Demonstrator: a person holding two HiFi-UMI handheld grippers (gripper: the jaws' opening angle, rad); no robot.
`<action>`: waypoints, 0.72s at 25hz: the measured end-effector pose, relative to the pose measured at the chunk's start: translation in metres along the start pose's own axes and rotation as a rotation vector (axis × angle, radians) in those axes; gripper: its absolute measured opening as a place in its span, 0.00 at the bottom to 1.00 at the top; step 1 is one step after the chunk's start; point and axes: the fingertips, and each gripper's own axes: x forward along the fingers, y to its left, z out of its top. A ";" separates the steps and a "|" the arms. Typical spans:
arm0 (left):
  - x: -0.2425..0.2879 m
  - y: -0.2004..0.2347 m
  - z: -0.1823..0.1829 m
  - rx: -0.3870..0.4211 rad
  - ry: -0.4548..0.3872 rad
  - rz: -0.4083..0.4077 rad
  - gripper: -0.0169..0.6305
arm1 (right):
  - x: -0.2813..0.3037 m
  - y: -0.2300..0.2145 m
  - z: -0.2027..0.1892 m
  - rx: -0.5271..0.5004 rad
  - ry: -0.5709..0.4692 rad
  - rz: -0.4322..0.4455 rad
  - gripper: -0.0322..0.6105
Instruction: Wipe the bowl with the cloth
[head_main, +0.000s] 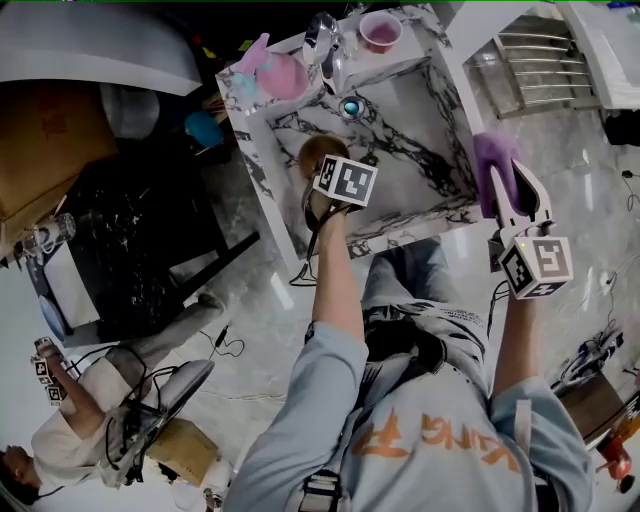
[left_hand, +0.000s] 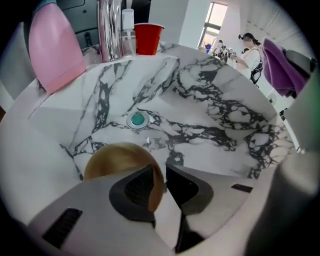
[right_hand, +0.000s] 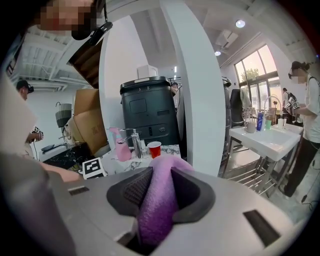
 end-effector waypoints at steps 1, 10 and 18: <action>0.001 0.000 -0.001 -0.001 0.005 0.006 0.15 | 0.000 0.000 0.000 -0.001 0.001 0.002 0.24; -0.019 0.006 0.010 -0.051 -0.064 0.029 0.08 | 0.002 0.013 0.005 -0.020 -0.007 0.043 0.25; -0.071 0.012 0.040 -0.242 -0.315 -0.030 0.07 | -0.007 0.027 0.012 -0.016 -0.039 0.075 0.25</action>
